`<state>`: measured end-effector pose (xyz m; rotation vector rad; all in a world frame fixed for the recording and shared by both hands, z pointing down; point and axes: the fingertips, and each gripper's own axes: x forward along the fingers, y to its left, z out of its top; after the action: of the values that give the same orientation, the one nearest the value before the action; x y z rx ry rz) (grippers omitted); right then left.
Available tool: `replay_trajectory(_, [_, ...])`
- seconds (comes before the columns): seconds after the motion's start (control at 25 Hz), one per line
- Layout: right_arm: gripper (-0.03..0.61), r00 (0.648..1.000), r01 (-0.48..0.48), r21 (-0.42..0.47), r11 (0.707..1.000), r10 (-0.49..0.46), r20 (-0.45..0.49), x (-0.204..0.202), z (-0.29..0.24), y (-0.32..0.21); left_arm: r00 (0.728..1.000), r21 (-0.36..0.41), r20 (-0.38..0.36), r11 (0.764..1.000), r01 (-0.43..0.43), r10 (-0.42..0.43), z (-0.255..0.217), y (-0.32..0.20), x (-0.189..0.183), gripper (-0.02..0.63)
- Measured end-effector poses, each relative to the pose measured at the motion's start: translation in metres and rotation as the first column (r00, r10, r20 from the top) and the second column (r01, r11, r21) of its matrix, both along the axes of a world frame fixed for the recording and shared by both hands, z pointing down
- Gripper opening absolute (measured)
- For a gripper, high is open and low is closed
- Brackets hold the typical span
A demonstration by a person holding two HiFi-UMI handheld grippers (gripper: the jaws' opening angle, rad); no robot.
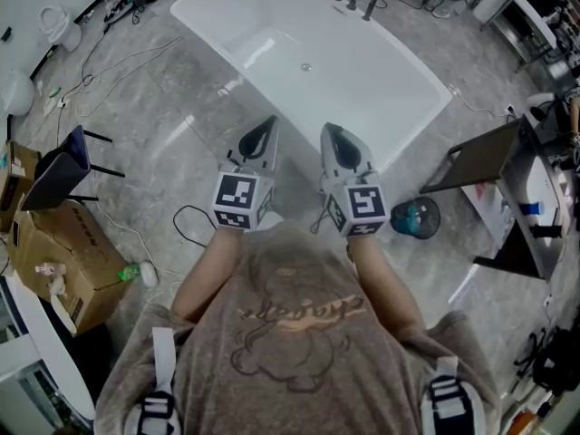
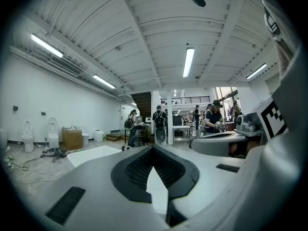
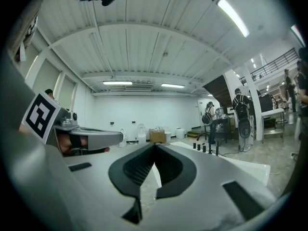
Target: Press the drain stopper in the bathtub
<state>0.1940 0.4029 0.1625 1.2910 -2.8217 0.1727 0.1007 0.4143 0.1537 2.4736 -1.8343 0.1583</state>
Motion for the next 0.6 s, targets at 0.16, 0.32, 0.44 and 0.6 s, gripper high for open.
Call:
replay_trajectory(0.16, [0.005, 0.999, -0.043, -0.004, 0.999, 0.043, -0.001, -0.014, -0.002, -0.021, 1.0, -0.001, 0.0, 1.0, -0.024, 0.024, -0.002, -0.023, -0.018, 0.002])
replay_trajectory(0.32, [0.005, 0.996, -0.09, 0.004, 0.996, 0.09, 0.007, -0.029, -0.006, -0.042, 0.998, -0.008, 0.01, 0.998, -0.058, 0.058, -0.004, -0.046, -0.036, 0.002])
replay_trajectory(0.44, [0.005, 0.992, -0.127, 0.007, 0.992, 0.127, 0.014, -0.036, -0.009, -0.058, 0.995, -0.014, 0.026, 0.995, -0.096, 0.096, -0.004, -0.063, -0.045, 0.002])
replay_trajectory(0.6, [0.005, 0.986, -0.165, 0.008, 0.986, 0.165, 0.008, -0.042, -0.009, -0.073, 0.99, -0.017, 0.024, 0.99, -0.14, 0.141, -0.006, -0.084, -0.053, 0.002])
